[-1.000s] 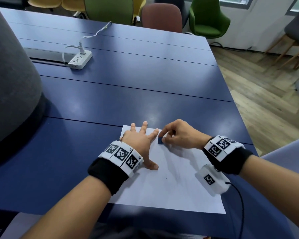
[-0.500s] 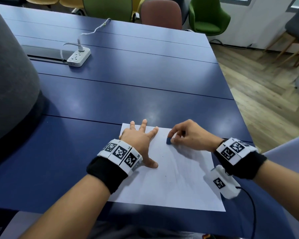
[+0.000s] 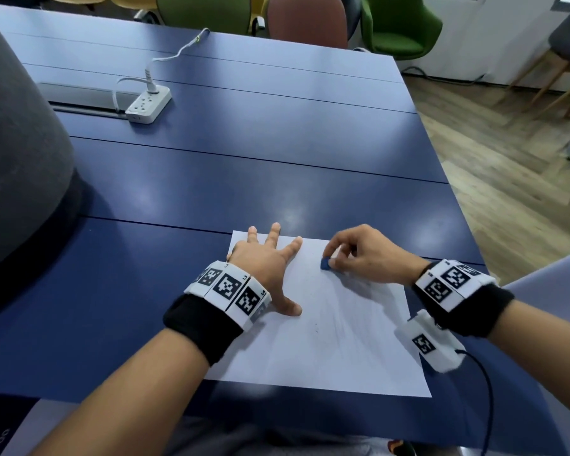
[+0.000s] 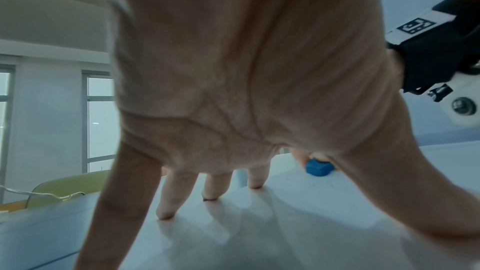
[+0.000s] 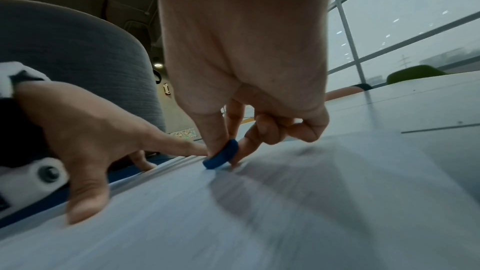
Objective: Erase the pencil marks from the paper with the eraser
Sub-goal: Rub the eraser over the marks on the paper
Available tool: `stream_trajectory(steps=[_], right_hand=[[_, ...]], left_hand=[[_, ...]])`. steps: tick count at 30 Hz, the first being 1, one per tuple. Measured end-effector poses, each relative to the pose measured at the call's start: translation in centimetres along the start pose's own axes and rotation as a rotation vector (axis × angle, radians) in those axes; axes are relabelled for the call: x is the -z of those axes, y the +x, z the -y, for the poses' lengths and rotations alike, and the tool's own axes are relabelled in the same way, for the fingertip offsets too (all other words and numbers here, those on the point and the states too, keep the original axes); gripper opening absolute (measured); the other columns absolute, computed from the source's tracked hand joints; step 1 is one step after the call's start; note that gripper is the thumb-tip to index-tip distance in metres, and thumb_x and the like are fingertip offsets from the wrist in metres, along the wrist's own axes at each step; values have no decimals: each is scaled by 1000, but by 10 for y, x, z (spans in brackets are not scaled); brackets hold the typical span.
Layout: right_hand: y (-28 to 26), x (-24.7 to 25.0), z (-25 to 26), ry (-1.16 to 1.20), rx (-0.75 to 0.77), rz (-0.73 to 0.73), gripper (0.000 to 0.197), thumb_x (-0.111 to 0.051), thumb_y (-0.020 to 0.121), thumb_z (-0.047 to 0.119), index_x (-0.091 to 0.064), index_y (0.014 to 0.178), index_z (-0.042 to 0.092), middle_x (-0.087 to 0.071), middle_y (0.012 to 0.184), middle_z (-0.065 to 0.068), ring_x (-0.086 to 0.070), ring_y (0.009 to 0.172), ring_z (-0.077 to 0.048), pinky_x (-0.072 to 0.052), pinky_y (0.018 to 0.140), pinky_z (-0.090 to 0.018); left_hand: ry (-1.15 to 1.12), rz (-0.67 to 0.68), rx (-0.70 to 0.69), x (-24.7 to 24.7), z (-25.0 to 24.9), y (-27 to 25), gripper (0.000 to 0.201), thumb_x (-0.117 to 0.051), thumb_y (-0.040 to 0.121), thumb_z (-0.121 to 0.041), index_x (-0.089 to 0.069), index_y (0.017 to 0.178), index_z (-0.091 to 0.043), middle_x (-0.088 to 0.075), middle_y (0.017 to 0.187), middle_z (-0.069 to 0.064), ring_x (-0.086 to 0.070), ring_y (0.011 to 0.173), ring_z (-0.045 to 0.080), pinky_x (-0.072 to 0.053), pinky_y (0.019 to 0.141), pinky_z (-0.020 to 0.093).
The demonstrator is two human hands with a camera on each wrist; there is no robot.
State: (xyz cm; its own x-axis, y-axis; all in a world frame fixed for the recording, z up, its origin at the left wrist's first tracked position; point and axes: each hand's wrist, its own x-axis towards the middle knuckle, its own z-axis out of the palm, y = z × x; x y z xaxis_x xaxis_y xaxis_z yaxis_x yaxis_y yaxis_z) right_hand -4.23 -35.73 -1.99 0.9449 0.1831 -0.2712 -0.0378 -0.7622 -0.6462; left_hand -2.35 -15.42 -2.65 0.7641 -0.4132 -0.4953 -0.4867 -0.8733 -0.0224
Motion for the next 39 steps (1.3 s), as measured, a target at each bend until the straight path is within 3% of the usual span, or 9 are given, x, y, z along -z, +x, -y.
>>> stream_trajectory(steps=[3, 8, 11, 14, 17, 24, 29, 34, 39], right_hand=[[-2, -6, -4, 56, 1, -72, 12, -62, 84, 12, -72, 85, 19, -65, 64, -3, -48, 49, -8, -43, 53, -22], [-28, -14, 4, -66, 76, 157, 15, -64, 82, 12, -73, 88, 22, -64, 63, 6, -47, 52, -3, -36, 53, -11], [-15, -11, 3, -71, 47, 60, 13, -64, 84, 14, -71, 90, 21, -68, 66, 4, -50, 51, 0, -36, 55, -10], [-20, -17, 1, 4, 52, -10, 17, -61, 83, 9, -73, 87, 21, -68, 66, 0, -49, 51, -6, -42, 55, -20], [-41, -22, 2, -64, 127, 133, 21, -62, 79, 11, -74, 85, 26, -68, 66, -1, -56, 62, -20, -45, 58, -28], [-29, -19, 1, -8, 94, 2, 20, -61, 81, 10, -75, 83, 24, -70, 67, -3, -48, 55, -5, -41, 56, -21], [-55, -24, 6, -124, 158, 234, 19, -61, 80, 15, -73, 89, 27, -70, 75, 1, -59, 68, -16, -48, 65, -27], [-41, -27, -2, -48, 93, -5, 14, -63, 84, 14, -70, 88, 26, -69, 70, 2, -50, 57, -5, -44, 62, -25], [-70, -30, 5, -99, 160, 249, 17, -61, 83, 16, -72, 93, 25, -70, 79, 2, -60, 71, -13, -50, 68, -25]], left_hand=[[-1, -9, 1, 0, -1, 0, 124, -68, 66, -76, 12, 153, -39, 17, 162, 4, 5, 148, 41, -28, 113, 50], [6, 1, -5, 0, -1, 0, 125, -68, 66, -76, 12, 153, -39, 17, 162, 5, 4, 148, 42, -28, 113, 51], [8, -7, -5, 0, -1, 0, 124, -67, 66, -77, 13, 153, -39, 17, 162, 5, 4, 148, 42, -26, 113, 51], [3, -8, -6, -1, 0, 1, 125, -68, 65, -77, 13, 153, -39, 17, 162, 5, 4, 148, 42, -26, 113, 51], [3, 0, -2, -2, 0, 2, 126, -69, 64, -77, 12, 153, -40, 17, 162, 5, 4, 148, 42, -29, 113, 53], [-1, -1, 0, -1, 0, 3, 126, -69, 64, -77, 12, 153, -40, 16, 163, 4, 4, 148, 43, -28, 113, 54], [-3, -5, 5, -3, 2, 6, 128, -70, 61, -78, 10, 153, -41, 15, 163, 4, 3, 148, 43, -27, 112, 59], [-5, -17, 8, -4, 1, 7, 128, -70, 60, -79, 10, 153, -42, 14, 163, 4, 2, 148, 42, -28, 112, 58], [1, -17, 13, -5, 2, 7, 128, -70, 59, -79, 8, 153, -41, 13, 163, 5, 2, 148, 43, -29, 111, 59]])
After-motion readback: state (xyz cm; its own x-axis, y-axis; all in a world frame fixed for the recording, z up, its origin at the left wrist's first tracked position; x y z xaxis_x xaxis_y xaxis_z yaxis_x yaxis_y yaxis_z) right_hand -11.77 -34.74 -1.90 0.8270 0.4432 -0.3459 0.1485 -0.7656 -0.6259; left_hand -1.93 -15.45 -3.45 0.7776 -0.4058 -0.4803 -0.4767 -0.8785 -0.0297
